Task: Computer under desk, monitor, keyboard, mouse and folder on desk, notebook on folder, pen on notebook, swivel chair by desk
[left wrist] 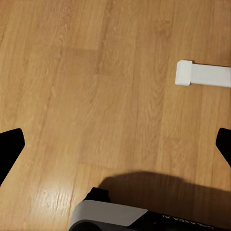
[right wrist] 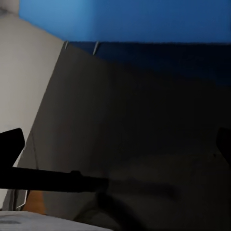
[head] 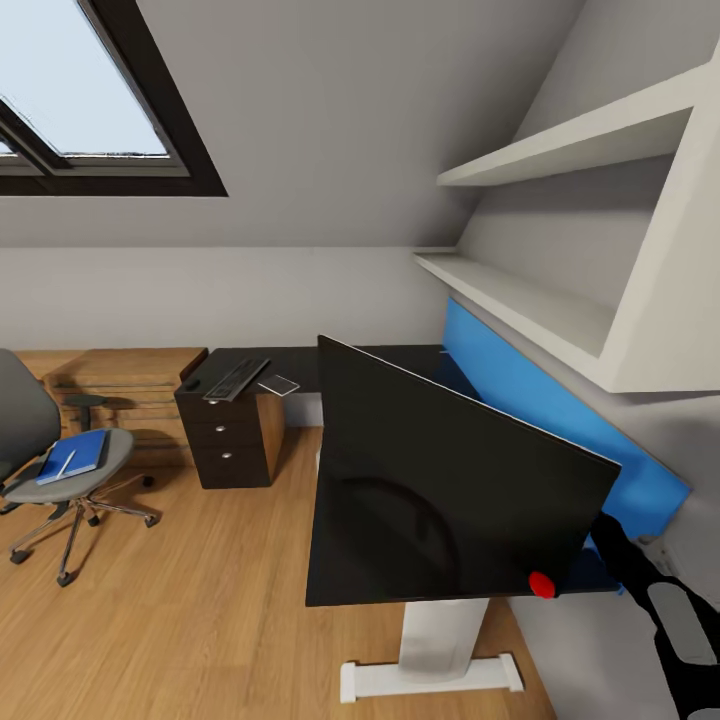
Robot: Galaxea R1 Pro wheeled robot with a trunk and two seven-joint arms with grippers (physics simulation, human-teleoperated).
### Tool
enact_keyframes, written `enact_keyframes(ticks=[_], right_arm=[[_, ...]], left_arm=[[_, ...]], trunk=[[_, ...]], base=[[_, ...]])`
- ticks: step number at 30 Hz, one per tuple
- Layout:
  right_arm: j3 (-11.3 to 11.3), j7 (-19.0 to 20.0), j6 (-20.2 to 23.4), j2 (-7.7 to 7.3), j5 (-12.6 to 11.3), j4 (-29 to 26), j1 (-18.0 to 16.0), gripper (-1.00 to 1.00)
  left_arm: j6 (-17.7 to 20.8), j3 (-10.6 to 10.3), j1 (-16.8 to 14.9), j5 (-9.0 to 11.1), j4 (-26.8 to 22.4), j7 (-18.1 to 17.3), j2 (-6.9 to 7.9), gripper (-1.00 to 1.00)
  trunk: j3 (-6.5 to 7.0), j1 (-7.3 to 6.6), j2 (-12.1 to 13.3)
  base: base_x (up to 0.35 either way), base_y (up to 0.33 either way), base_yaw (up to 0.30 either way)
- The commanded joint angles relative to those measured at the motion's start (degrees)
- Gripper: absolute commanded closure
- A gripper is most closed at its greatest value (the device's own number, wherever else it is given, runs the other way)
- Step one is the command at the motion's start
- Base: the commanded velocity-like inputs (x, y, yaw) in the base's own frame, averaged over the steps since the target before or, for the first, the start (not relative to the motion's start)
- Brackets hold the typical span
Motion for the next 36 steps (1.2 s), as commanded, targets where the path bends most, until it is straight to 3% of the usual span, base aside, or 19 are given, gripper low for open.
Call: enact_keyframes(ticks=[1,2,5,11,22,29,36], right_arm=[[0.14,0.16,0.35,0.02,-0.05,-0.02,-0.06,-1.0],[3.28,0.16,0.26,-0.03,1.7,-0.28,-0.07,-1.0],[6.24,0.19,0.17,0.02,3.57,-0.39,-0.08,-1.0],[8.0,0.24,0.12,0.03,4.43,-0.4,-0.08,-1.0],[14.72,0.15,0.01,0.18,7.68,-0.4,-0.08,-1.0],[20.97,0.43,-0.22,0.39,10.74,-0.42,-0.08,-1.0],[21.42,3.76,-0.2,0.55,10.73,-0.4,-0.08,-1.0]], left_arm=[[-0.28,-0.5,-0.07,0.55,-0.01,0.27,0.02,-1.0],[-0.28,-0.5,-0.1,0.55,-0.01,0.27,0.02,-1.0],[-0.28,-0.54,-0.08,0.55,-0.01,0.27,0.02,-1.0],[-0.28,-0.55,-0.07,0.55,-0.01,0.27,0.02,-1.0],[-0.28,-0.55,-0.06,0.55,-0.01,0.27,0.02,-1.0],[-0.28,-0.55,-0.12,0.51,-0.01,0.27,0.02,-1.0],[-0.28,-0.55,-0.07,0.54,-0.01,0.27,0.02,-1.0]], trunk=[[-0.13,0.04,-0.13],[-0.13,0.04,-0.13],[-0.13,0.04,-0.13],[-0.13,0.04,-0.13],[-0.13,0.04,-0.13],[-0.13,0.04,-0.13],[-0.13,0.04,-0.13]], base=[[0.0,0.0,0.0],[0.0,0.0,0.0],[0.0,0.0,0.0],[0.0,0.0,0.0],[0.0,0.0,0.0],[-0.024,0.016,0.0],[-0.13,0.091,0.0]])
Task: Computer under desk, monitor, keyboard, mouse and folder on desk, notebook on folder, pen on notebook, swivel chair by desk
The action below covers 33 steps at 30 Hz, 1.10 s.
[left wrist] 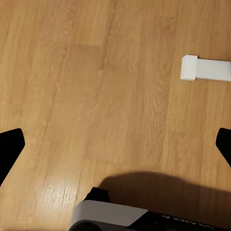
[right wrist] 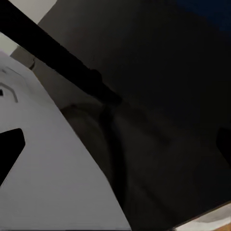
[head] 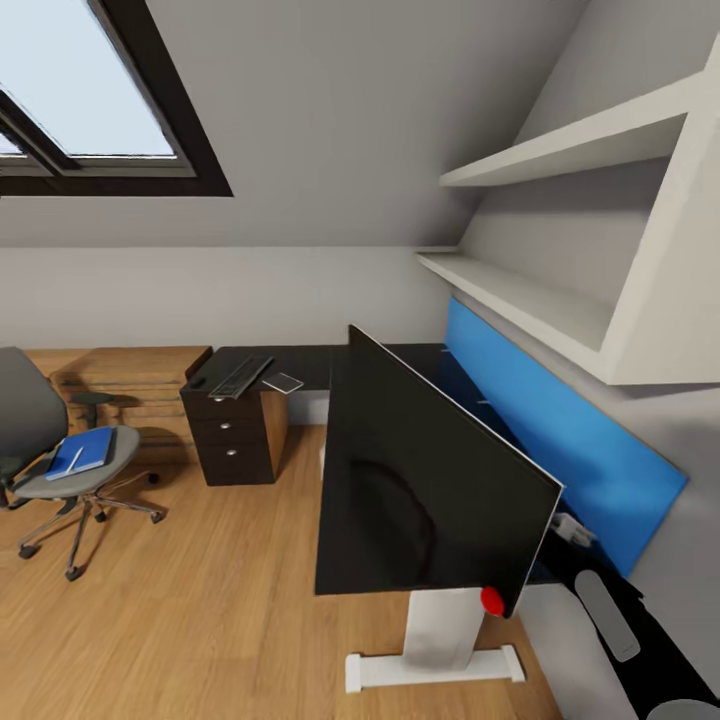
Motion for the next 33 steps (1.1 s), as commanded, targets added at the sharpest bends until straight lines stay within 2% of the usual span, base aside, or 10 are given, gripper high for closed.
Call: enact_keyframes(ticks=[1,7,9,15,33], right_arm=[[0.0,0.33,0.37,0.02,-0.24,-0.09,-0.04,-1.0],[1.23,1.92,0.3,0.0,-0.13,-0.88,-0.04,-1.0],[1.91,2.15,0.31,0.65,-0.1,-2.37,-0.04,-1.0],[3.01,2.27,0.29,1.26,-0.06,-2.74,-0.04,-1.0],[3.15,2.36,0.28,1.33,-0.1,-2.76,-0.04,-1.0]], left_arm=[[-0.29,-0.49,-0.08,0.51,-0.01,0.27,0.02,-1.0],[-0.28,-0.49,-0.09,0.53,-0.01,0.27,0.02,-1.0],[-0.28,-0.49,-0.1,0.55,-0.01,0.27,0.02,-1.0],[-0.28,-0.49,-0.06,0.53,-0.01,0.27,0.02,-1.0],[-0.28,-0.17,-0.06,0.63,-0.01,0.27,0.1,-1.0]], trunk=[[-0.14,0.03,-0.13],[-0.14,0.03,-0.13],[-0.14,0.03,-0.13],[-0.12,0.03,-0.13],[0.42,0.03,-0.13]], base=[[-0.056,0.146,0.0],[-0.053,0.182,0.0],[-0.008,0.03,0.0],[-0.002,0.006,0.031],[-0.099,0.041,0.236]])
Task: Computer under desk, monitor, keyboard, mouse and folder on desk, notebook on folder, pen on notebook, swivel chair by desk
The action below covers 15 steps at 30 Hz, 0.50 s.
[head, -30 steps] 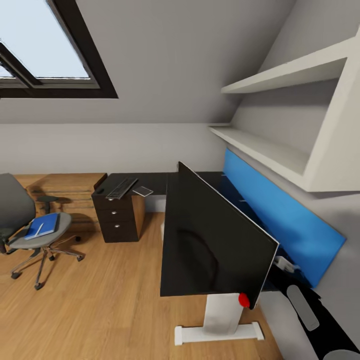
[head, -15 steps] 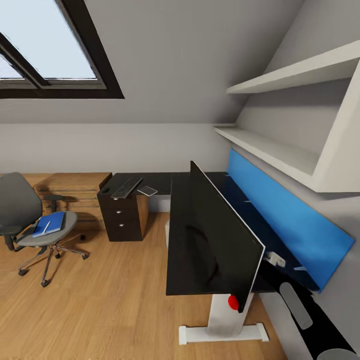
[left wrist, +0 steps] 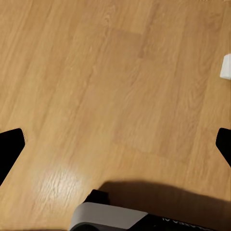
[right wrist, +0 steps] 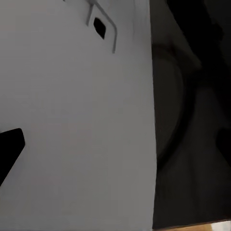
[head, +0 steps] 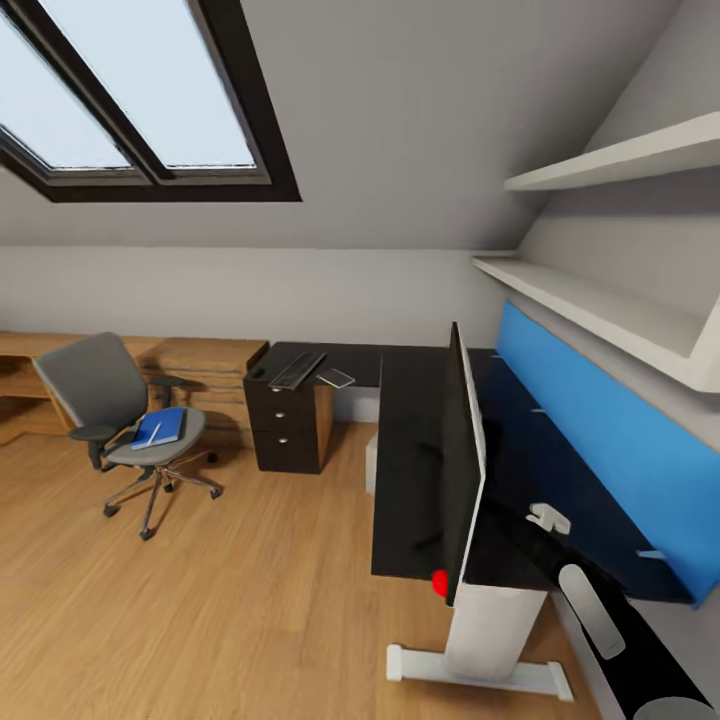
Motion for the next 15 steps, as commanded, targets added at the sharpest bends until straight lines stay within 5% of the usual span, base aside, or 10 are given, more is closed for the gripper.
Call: enact_keyframes(ticks=[1,15], right_arm=[[-0.15,0.18,0.38,-0.01,-0.4,-0.06,-0.03,-1.0],[-0.2,0.19,0.38,-0.05,-0.4,-0.06,-0.03,-1.0]], left_arm=[[-0.28,-0.51,-0.1,0.56,0.01,0.25,0.01,-1.0],[-0.28,-0.55,-0.08,0.53,0.01,0.25,0.01,-1.0]], trunk=[[-0.09,0.04,-0.13],[0.2,0.04,-0.13]], base=[[-0.008,0.004,0.256],[-0.001,0.0,0.256]])
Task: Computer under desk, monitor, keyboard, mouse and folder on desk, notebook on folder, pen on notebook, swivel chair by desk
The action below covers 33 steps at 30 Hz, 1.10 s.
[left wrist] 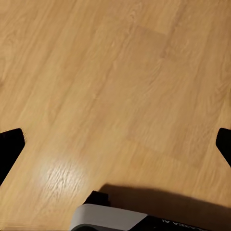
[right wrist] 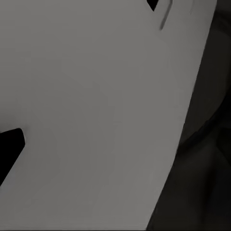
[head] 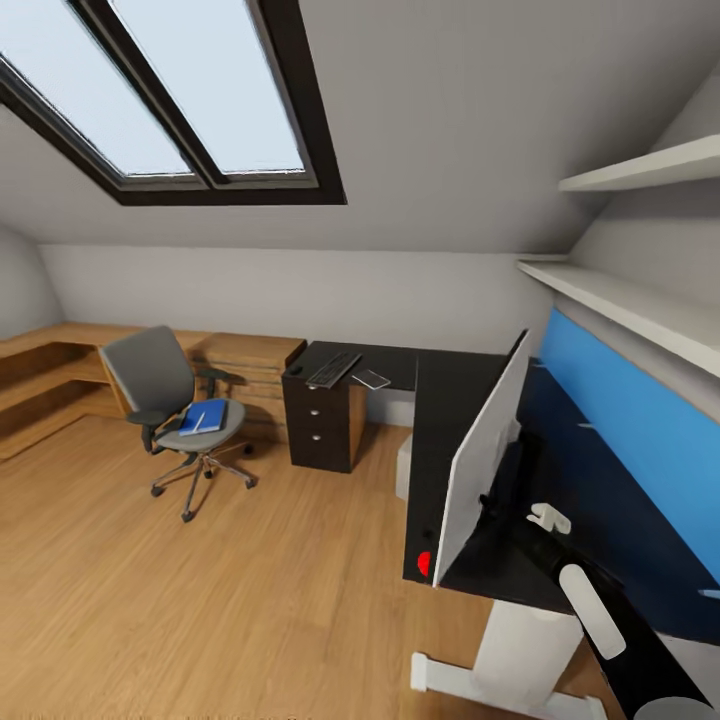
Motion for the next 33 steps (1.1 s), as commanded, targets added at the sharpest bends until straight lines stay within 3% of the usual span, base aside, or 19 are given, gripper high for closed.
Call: enact_keyframes(ticks=[1,15,26,29,33], right_arm=[[-0.12,0.18,0.38,0.0,-0.4,-0.05,-0.03,-1.0],[-0.05,0.12,0.38,0.08,-0.44,0.03,-0.03,-1.0],[-0.04,0.1,-0.65,-0.01,-0.06,0.33,-0.03,-1.0],[0.25,-0.05,-3.27,0.04,1.4,0.66,-0.03,-1.0],[1.38,-0.88,-7.29,0.32,7.02,2.34,-0.03,-1.0]], left_arm=[[-0.28,-0.5,-0.08,0.57,0.01,0.26,0.01,-1.0],[-0.28,-0.5,-0.09,0.5,0.01,0.26,0.01,-1.0],[-0.28,-0.5,-0.1,0.54,0.01,0.26,0.01,-1.0],[-0.28,-0.44,-0.12,0.56,0.01,0.26,0.04,-1.0],[-0.28,-0.36,-0.12,0.58,0.01,0.26,0.08,-1.0]], trunk=[[-0.13,0.04,-0.13],[-0.13,0.04,-0.13],[-0.13,0.04,-0.13],[-0.13,0.04,-0.13],[-0.13,0.04,-0.13]], base=[[0.0,0.0,0.254],[0.0,0.0,0.259],[0.0,0.0,0.042],[0.0,0.0,0.001],[0.0,0.0,0.0]])
